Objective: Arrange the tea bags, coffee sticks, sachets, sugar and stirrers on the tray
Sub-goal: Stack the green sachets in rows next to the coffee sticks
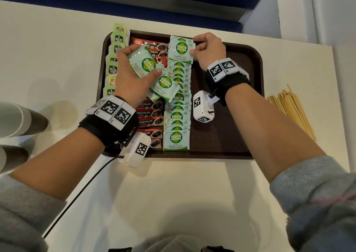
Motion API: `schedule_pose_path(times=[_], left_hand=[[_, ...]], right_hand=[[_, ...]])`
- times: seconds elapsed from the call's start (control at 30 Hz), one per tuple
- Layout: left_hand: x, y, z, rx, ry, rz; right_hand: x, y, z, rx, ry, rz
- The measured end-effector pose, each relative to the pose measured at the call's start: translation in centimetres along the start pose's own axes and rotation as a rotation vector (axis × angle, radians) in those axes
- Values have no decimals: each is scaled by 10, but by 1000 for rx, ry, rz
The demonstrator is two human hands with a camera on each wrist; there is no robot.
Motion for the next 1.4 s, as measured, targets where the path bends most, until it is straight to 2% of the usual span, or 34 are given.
schedule_pose_path(times=[0.3, 0.47, 0.73, 0.83, 0.93, 1.1, 1.2, 1.4], left_hand=[[-1, -2, 1, -6, -11, -9], [-2, -1, 1, 0, -2, -5], [-5, 0, 1, 3, 3, -14], [-6, 2, 4, -6, 5, -3], [-8, 4, 5, -9, 18, 19], [-13, 11, 2, 15, 41, 79], [-16, 14, 1, 4, 50, 91], [-19, 15, 0, -29, 47, 105]], right_hand=[[0, -1, -1, -75, 5, -16], [-1, 1, -1, -53, -11, -9], [-14, -3, -17, -15, 41, -54], [-31, -15, -13, 23, -33, -133], [-57, -30, 0, 20, -199, -211], [-88, -33, 28, 38, -441, -230], [-94, -26, 34, 113, -474, -180], [-93, -25, 29, 221, -462, -178]])
Point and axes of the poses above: each hand's wrist, its own x-axis towards the middle knuckle, its own z-axis out of the palm, y = z × x, the point moved 10 cm from there along x, towards the middle knuckle, and after that the axes turned 14 degrees about -x, right-handed, at the moved point
